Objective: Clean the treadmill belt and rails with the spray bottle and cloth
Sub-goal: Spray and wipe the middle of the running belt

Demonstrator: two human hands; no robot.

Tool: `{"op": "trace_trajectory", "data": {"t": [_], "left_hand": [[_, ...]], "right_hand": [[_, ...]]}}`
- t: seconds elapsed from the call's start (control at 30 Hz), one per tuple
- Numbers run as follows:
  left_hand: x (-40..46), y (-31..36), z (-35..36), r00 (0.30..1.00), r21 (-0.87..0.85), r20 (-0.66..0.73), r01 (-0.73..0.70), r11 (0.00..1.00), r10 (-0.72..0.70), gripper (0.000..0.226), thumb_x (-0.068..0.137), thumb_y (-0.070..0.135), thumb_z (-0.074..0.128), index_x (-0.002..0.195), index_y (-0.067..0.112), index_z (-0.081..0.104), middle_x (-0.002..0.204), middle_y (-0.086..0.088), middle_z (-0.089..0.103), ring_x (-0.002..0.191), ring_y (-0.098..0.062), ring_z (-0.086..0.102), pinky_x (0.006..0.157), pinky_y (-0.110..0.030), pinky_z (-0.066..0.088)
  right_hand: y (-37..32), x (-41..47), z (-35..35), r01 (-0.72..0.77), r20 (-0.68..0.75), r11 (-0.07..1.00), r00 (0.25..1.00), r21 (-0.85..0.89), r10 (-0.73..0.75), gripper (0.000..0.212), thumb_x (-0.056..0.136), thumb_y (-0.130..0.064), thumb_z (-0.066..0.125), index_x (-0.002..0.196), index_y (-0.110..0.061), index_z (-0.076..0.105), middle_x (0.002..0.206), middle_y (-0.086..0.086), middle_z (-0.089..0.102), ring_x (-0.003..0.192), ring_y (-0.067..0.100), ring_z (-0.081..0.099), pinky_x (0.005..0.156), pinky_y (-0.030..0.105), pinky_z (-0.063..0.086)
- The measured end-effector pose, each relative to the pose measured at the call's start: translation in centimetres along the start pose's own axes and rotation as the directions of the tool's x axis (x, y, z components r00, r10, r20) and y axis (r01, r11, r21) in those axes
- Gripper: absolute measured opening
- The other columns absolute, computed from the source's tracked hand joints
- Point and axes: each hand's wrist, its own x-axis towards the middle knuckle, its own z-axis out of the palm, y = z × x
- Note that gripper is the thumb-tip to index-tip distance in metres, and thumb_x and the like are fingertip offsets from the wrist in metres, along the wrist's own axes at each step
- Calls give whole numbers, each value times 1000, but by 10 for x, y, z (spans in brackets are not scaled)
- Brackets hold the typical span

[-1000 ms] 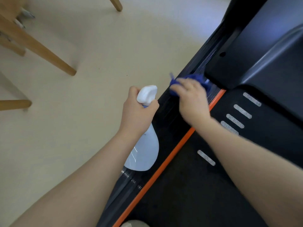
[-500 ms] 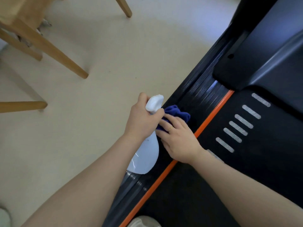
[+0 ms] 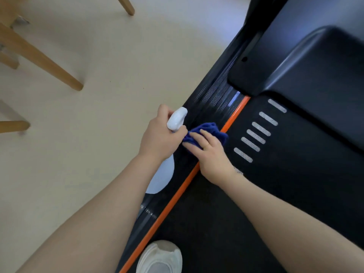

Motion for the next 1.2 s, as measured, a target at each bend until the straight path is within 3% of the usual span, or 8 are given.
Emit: {"op": "trace_trajectory", "data": {"t": [0.17,0.3,0.43,0.6,0.77,0.93,1.07,1.2], "left_hand": [[-10,-7,-6,999,-10,-45,17,1000,-17,30,85,14,59,79,28,33,75,11,49,66,-11,49,66,-35,43],[-23,-17,-18,999,-29,11,38,999,-37,32,85,13,59,78,29,32,78,13,49,66,-5,48,61,-26,39],[-36,-25,-27,999,-96,38,28,995,-24,28,85,10,60,82,27,38,83,13,52,65,7,49,56,-9,38],[-38,-35,-37,1000,-142,8,17,990,-16,21,84,10,62,95,16,46,83,13,53,64,6,50,57,-10,39],[-41,-47,-40,989,-102,143,43,994,-28,22,85,12,61,86,24,42,88,8,56,73,-4,51,58,-11,38],[-50,-39,-16,883,68,467,-96,993,54,20,85,14,61,96,19,45,90,3,58,80,-15,56,69,-30,44],[-66,-22,4,792,104,603,-199,974,98,21,85,13,61,97,16,44,88,1,58,78,-17,56,67,-33,45],[-86,-7,25,729,120,671,-286,951,135,22,85,12,62,97,17,44,89,0,58,82,-23,59,69,-38,47]], "right_hand": [[-2,-22,-5,309,185,951,934,11,-306,61,65,5,65,120,-22,64,130,11,57,119,39,52,93,52,45],[9,-8,-11,-53,33,996,998,-68,55,69,57,13,68,119,-17,64,127,17,58,115,44,54,91,54,47],[-37,5,-4,-287,-23,954,958,-88,286,46,77,-4,38,112,-9,67,118,21,62,105,48,57,83,55,51],[-81,-15,19,188,49,981,981,-42,-186,47,76,-13,36,107,-14,70,116,13,65,105,38,61,83,46,51],[-57,-31,-5,-460,67,888,886,-2,459,50,77,2,51,123,-15,60,130,15,54,108,41,52,78,48,50],[-27,-63,-65,-597,267,749,801,289,536,52,81,4,46,126,-20,55,132,1,50,113,27,46,96,35,37],[-8,-107,-108,-757,236,525,632,388,738,58,81,-2,48,135,-23,43,110,0,56,96,19,52,82,25,38],[13,-155,-126,-824,320,474,560,311,764,39,83,-6,48,120,-17,50,106,5,61,87,20,54,74,28,42]]}}
